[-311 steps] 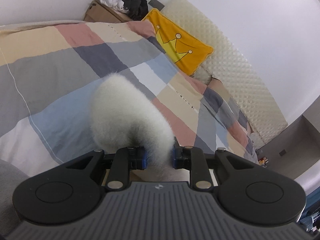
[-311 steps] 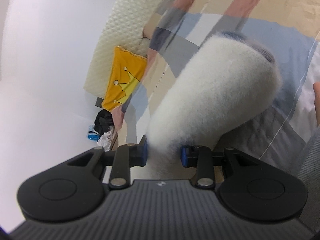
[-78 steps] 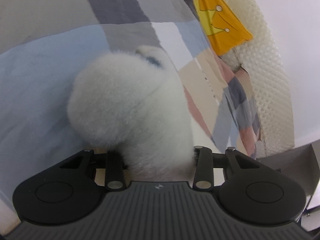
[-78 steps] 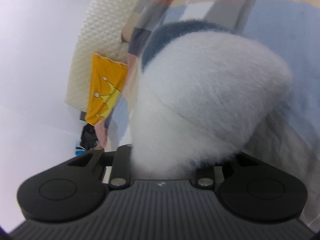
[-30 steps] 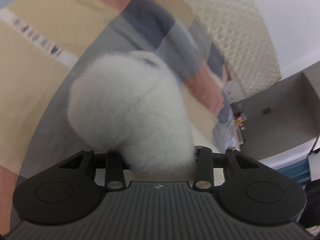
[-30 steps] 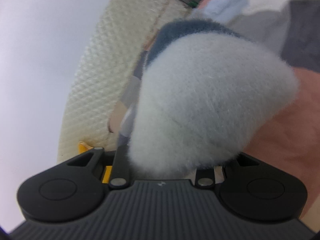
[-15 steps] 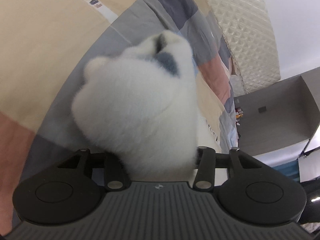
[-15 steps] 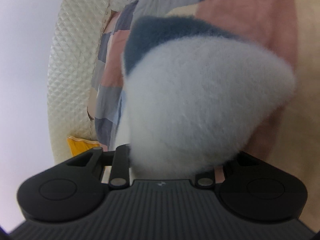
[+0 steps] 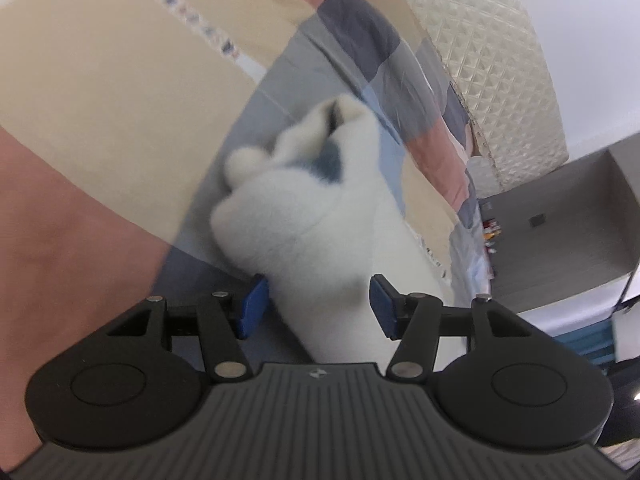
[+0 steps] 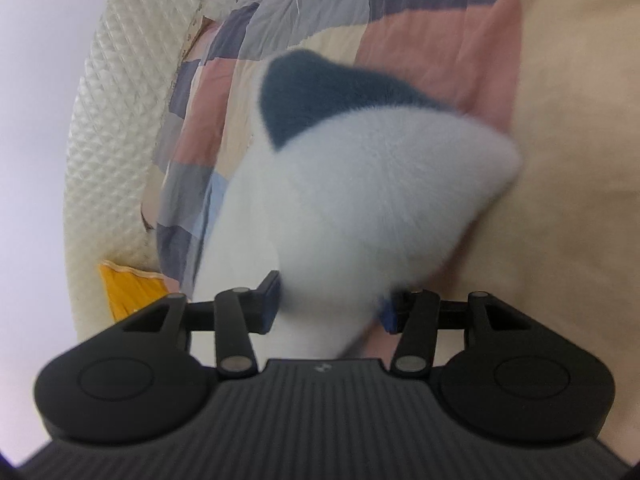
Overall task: Fold large clothes
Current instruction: 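Open both grippers and release the folded sweater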
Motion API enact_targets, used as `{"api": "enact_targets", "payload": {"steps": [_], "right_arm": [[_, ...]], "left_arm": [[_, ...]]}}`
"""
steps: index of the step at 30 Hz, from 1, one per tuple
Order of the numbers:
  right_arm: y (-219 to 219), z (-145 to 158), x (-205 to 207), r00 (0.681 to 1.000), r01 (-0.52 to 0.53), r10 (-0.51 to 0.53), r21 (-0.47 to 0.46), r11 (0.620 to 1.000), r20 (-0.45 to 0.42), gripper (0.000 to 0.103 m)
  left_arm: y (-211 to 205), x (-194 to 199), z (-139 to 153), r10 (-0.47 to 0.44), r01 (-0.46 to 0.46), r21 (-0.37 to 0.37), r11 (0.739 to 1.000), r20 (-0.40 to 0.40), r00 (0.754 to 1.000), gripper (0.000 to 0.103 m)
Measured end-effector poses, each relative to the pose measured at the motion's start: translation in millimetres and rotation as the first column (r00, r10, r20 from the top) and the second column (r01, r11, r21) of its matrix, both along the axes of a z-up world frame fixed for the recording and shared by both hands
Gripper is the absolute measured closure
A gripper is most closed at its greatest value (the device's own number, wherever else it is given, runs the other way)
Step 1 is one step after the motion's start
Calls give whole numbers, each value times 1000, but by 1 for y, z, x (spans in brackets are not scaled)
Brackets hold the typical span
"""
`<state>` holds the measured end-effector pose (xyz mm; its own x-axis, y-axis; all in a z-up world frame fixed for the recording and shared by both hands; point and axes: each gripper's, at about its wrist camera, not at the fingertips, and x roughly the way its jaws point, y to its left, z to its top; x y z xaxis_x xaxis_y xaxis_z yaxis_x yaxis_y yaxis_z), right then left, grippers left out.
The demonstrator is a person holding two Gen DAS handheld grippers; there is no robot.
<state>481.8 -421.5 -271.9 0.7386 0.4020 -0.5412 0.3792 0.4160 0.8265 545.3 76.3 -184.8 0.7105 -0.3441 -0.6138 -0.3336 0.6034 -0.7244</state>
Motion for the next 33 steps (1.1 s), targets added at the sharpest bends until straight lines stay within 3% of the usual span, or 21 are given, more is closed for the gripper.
{"api": "enact_targets", "payload": {"steps": [4,6,12,17,20,27,29,33], "right_arm": [[0,28,-25,1000,-17,16,-52,998,-6,51],[-1,42,-40,1000,-18,19,-72,997,16,51],[4,108,-82,992,-52,72,-186,981,107,51],[17,167,-120,972,-85,145,-299,951,186,51],[29,200,-145,943,-115,219,-373,921,249,51],[60,253,-218,864,-129,366,-550,825,345,51],[67,262,-239,842,-127,394,-575,808,368,51],[82,268,-276,803,-131,459,-638,759,381,51]], "left_arm": [[-2,-26,43,-31,30,60,998,6,1000,41],[-8,-39,69,-50,50,139,989,-1,999,41],[-39,-96,162,-113,78,356,931,78,991,39],[-63,-153,224,-173,91,452,887,144,974,38],[-75,-192,255,-207,94,495,864,177,962,38],[-96,-291,300,-273,91,585,806,231,934,38],[-99,-315,305,-284,83,603,793,246,927,38],[-110,-364,304,-322,73,667,741,257,911,38]]}}
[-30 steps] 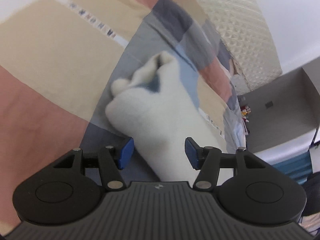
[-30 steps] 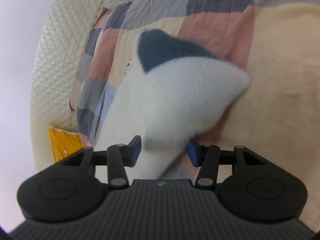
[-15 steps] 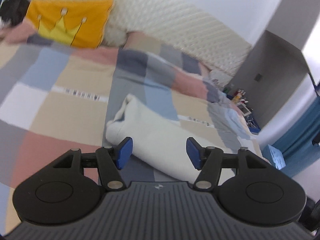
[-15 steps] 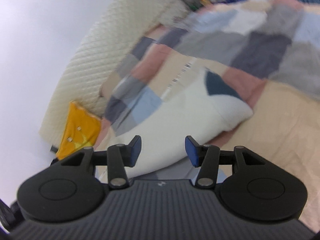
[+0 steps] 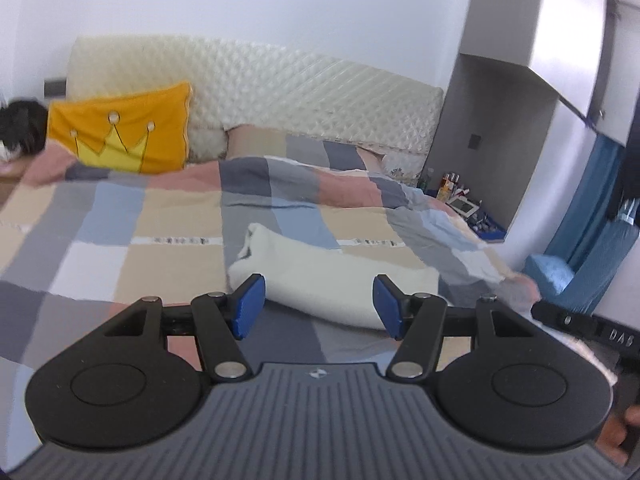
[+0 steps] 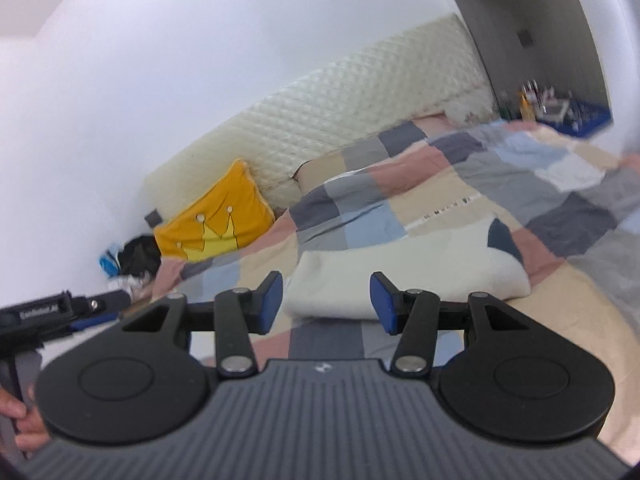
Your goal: Fold large clothes
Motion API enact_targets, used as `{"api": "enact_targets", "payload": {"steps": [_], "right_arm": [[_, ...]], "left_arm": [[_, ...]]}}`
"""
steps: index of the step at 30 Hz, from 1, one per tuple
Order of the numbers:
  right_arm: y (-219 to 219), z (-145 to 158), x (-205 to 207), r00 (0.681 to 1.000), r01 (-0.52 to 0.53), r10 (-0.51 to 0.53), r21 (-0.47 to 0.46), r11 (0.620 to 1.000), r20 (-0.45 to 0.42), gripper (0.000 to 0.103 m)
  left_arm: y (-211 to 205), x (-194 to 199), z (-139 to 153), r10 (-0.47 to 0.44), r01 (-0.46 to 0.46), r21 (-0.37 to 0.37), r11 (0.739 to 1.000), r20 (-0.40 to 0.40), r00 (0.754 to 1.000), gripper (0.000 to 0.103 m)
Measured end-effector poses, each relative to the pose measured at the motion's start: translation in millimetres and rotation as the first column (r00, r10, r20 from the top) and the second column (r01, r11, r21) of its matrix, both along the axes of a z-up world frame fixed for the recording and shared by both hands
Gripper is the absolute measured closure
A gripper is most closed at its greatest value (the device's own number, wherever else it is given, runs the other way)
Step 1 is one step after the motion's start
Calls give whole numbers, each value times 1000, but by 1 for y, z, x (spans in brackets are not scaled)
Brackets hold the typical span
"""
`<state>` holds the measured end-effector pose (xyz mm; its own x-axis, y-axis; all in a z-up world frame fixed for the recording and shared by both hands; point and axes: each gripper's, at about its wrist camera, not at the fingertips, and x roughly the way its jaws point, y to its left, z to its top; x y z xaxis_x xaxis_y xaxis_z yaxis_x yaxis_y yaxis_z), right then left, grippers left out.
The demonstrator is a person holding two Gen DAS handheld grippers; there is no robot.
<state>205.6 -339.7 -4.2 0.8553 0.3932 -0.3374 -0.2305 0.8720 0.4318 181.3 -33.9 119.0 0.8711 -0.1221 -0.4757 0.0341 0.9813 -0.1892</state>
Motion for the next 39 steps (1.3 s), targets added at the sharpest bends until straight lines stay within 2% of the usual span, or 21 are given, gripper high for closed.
{"api": "enact_targets", "payload": {"steps": [3,9,11,14,17,22,27,32,39], "right_arm": [[12,0,-26,999,-18,21,-63,998,38,51],[30,-10,-72,995,-4,16,-120,993,98,50],[36,-16,-85,993,13,4,-148,989,114,50],[44,-25,-98,991,24,0,-181,983,132,51],[49,-34,-109,989,30,-1,-192,981,148,51],[55,-52,-114,988,33,-2,-199,980,152,51],[61,-74,-108,992,36,-9,-211,977,128,51],[63,-95,-97,995,52,-32,-222,974,92,51],[66,-107,-93,995,85,-72,-223,971,68,51]], "left_arm": [[-3,-30,-6,-11,10,21,1000,16,1000,38],[-6,-78,-26,-16,12,81,997,44,999,38],[-5,-88,-36,-23,19,83,996,47,999,38],[-7,-100,-51,-30,22,130,991,56,998,38],[-8,-108,-64,-45,38,127,991,56,997,38],[-13,-107,-83,-50,41,142,989,59,997,38],[-15,-96,-101,-66,60,112,992,53,996,37],[-17,-80,-119,-74,69,116,991,39,996,37],[-11,-63,-139,-68,65,114,991,16,998,37]]}}
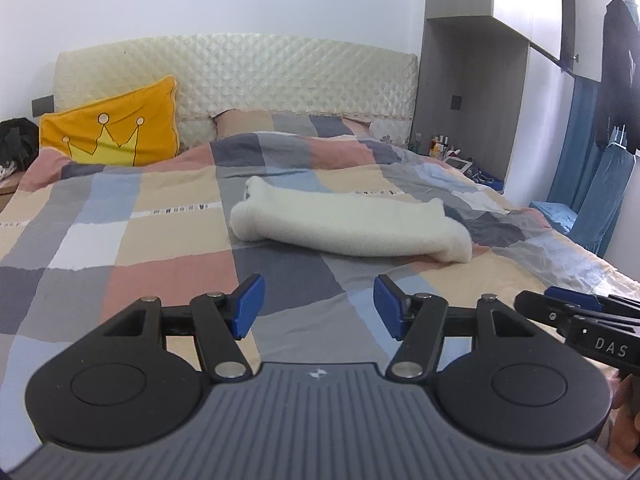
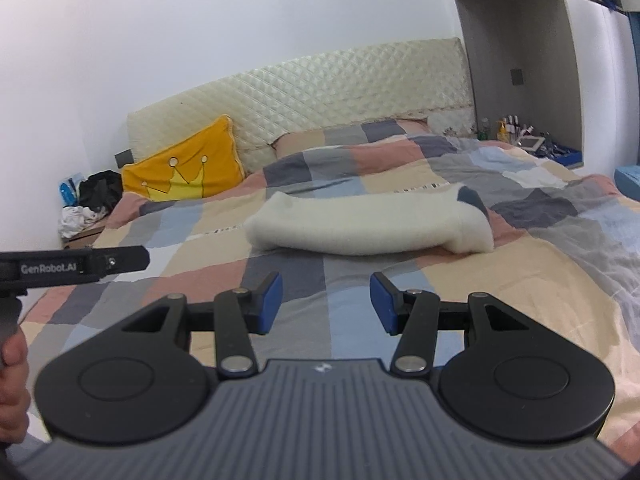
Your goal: Fold large clothes
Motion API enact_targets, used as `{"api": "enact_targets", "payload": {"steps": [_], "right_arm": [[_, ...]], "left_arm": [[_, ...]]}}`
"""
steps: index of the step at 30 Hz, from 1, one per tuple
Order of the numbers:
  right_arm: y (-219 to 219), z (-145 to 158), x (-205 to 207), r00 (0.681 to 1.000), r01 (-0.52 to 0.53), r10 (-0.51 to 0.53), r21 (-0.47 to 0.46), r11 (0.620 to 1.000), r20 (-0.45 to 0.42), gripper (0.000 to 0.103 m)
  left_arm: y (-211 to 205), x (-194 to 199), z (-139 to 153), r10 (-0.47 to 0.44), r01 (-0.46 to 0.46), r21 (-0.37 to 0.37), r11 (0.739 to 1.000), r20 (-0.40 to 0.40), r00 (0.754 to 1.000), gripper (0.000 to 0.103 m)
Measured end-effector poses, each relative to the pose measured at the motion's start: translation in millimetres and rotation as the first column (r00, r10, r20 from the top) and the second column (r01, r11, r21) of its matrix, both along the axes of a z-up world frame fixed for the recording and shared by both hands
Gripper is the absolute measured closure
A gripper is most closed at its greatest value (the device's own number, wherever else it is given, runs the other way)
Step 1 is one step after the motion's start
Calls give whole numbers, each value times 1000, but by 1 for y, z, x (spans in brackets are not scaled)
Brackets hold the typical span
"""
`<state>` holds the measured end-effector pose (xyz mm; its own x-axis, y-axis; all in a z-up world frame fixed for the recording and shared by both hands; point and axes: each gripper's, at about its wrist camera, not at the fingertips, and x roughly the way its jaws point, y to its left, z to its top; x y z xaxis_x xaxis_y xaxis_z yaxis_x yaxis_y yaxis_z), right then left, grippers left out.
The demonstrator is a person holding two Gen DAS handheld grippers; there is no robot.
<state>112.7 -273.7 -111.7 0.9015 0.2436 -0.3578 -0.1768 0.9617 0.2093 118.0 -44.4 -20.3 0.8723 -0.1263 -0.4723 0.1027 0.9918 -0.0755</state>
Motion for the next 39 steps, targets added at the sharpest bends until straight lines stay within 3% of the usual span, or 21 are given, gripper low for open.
{"api": "enact_targets", "payload": {"steps": [16,21,26,39], "right_arm": [[3,-8,3,996,90,-91,-47,995,-16,51],[5,-9,2,995,102,-103,-72,992,-11,51],[4,-9,3,993,119,-121,-82,989,-10,51],[9,-9,0,991,136,-137,-101,986,-4,51]], "left_arm": [[7,2,-10,11,-11,-19,1000,6,1000,28],[9,1,-12,8,-8,-29,1000,-2,1000,10],[10,-1,-17,21,-21,-5,1000,1,1000,3],[15,-2,-25,43,-44,-6,999,-27,999,3]]}}
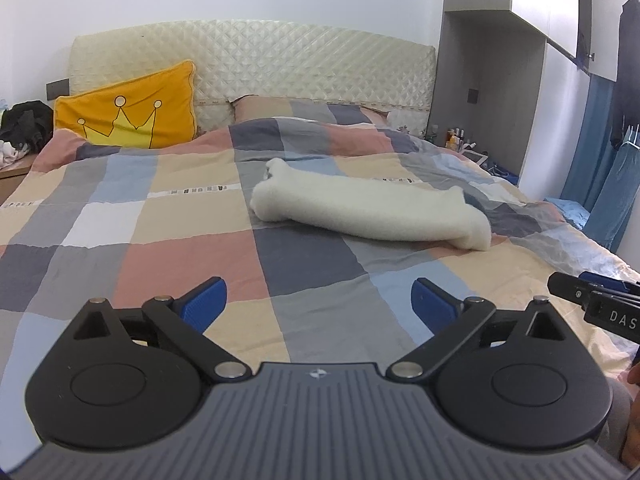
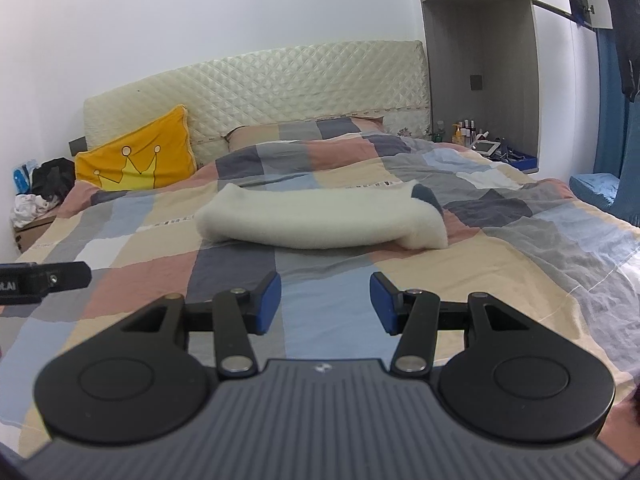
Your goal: Fold large clothes
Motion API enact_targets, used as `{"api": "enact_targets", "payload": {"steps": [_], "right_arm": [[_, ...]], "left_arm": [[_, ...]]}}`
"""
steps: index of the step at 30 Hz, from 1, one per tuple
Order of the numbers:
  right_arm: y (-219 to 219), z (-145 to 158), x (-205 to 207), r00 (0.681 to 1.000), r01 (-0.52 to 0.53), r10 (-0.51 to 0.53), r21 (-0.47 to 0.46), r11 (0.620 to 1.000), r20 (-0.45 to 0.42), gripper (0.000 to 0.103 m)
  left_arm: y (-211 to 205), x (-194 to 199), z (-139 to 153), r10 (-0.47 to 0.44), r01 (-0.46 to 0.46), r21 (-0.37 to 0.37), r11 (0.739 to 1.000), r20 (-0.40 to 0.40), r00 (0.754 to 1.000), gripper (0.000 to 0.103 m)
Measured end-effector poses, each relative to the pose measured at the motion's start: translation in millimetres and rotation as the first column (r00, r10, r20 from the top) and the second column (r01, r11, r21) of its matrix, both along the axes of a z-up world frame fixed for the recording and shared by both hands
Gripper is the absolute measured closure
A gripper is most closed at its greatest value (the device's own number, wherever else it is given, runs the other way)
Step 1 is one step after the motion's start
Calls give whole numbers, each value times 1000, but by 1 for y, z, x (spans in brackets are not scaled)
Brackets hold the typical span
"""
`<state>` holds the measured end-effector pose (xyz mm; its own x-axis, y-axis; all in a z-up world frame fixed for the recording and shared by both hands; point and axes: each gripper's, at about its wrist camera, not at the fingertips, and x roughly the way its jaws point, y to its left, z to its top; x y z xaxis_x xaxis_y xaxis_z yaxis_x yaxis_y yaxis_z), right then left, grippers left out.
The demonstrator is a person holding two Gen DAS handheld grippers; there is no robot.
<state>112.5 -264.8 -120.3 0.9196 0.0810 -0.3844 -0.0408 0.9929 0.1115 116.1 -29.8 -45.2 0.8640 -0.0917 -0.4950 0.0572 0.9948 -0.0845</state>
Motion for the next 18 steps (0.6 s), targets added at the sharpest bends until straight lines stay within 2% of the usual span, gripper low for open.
{"api": "enact_targets", "payload": {"steps": [17,18], "right_arm": [[-2,-1,2,1000,1,-1,6,1000,-6,50],[-2,-1,3,1000,2,-1,7,1000,-10,41]], "left_arm": [[-5,-3,-3,6,-6,15,1000,0,1000,3],[-5,-3,-4,4,-4,15,1000,0,1000,3]]}}
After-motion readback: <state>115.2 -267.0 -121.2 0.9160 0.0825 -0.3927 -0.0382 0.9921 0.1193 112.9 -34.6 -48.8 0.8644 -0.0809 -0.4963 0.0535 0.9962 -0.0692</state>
